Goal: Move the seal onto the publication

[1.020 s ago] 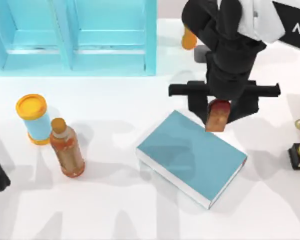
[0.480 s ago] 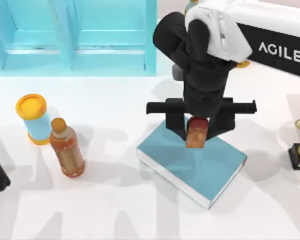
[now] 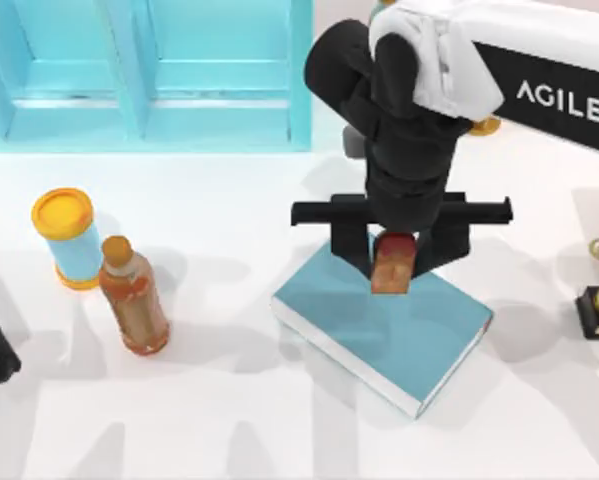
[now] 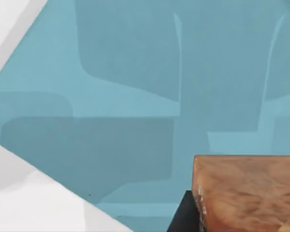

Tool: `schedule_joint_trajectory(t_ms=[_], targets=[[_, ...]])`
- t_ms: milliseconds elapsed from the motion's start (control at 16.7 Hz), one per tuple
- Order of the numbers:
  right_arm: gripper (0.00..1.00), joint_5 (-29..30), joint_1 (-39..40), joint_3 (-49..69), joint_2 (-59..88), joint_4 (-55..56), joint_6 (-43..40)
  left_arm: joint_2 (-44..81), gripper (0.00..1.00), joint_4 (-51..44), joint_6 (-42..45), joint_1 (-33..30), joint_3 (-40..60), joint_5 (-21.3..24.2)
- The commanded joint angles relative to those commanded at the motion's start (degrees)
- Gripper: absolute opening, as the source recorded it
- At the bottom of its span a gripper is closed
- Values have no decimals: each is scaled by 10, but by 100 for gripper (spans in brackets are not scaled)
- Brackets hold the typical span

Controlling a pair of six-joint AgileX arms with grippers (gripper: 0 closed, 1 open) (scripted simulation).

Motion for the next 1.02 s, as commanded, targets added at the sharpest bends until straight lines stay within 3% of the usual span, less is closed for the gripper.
schedule_joint_trajectory(t_ms=[660, 1020], targets=[[98, 0, 0, 0, 0, 0, 0, 0, 100, 0, 0, 0, 0, 0], [100, 0, 0, 0, 0, 0, 0, 0, 100, 0, 0, 0, 0, 0]])
